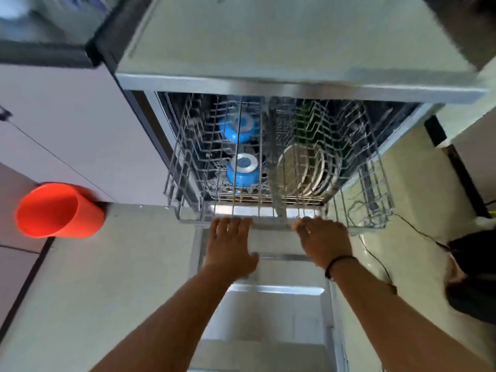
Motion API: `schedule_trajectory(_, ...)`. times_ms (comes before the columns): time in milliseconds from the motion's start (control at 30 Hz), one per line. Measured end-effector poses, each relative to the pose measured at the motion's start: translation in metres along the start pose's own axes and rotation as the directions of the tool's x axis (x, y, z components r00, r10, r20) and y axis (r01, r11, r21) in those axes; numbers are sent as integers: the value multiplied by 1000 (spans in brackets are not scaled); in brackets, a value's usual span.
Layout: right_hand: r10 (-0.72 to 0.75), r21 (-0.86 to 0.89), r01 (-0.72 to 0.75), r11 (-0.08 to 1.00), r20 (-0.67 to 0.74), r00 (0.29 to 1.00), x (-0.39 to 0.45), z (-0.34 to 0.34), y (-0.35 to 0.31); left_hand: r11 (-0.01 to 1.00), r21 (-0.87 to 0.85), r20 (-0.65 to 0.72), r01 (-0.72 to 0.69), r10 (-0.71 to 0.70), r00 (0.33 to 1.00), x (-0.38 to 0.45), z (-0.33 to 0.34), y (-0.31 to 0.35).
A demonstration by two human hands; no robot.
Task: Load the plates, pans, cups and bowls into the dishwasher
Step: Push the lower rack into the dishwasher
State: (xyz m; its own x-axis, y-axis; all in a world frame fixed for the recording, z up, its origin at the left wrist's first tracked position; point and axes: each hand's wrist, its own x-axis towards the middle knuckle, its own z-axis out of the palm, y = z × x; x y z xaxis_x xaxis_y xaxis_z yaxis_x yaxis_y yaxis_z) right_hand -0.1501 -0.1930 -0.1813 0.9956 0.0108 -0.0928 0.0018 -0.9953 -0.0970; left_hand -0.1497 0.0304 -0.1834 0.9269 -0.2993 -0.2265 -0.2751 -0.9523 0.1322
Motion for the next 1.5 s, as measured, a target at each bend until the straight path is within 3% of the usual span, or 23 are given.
schedule_trajectory(167,7,30,-12,999,182,983,-78,-4,2,993,-82,132,-80,90,987,-79,11,6)
schedule_trajectory(233,1,99,-22,995,212,977,-95,-7,2,994,-87,192,-70,85,978,-95,13,10)
schedule_trajectory(333,0,61,-17,998,271,963,-114,-10,-4,995,-91,287,-29,55,956,-110,9,15)
schedule_trajectory(500,17,30,-27,999,295,955,-162,-4,-13,993,-99,440,-57,95,893,-153,5,16)
schedule_trajectory(700,51,55,-79,995,398,916,-213,0,-20,974,-124,619,-188,224,753,-190,-5,8)
schedule_trajectory(800,77,10,-98,995,539,839,-205,-10,-25,954,-129,604,-273,293,741,-178,-22,-13)
schedule_trajectory(900,172,2,-232,973,664,727,-184,-26,-38,888,-42,485,-458,419,768,-157,-38,-47)
schedule_trajectory(967,239,-57,-274,960,679,694,-168,-34,-61,831,18,389,-556,506,770,-144,-48,-79)
schedule_trajectory(1100,386,-126,-385,914,564,730,-143,-39,-138,762,43,206,-646,626,752,-135,-76,-161)
schedule_trajectory(1233,473,61,-532,844,382,794,-107,-35,-257,799,25,191,-600,586,788,-146,-111,-273)
schedule_trajectory(1367,396,108,-402,909,73,915,-54,-56,-362,883,49,231,-466,444,866,-152,-154,-374)
schedule_trajectory(1500,237,131,-215,968,-190,953,14,-107,-421,932,34,162,-361,351,922,-139,-201,-438)
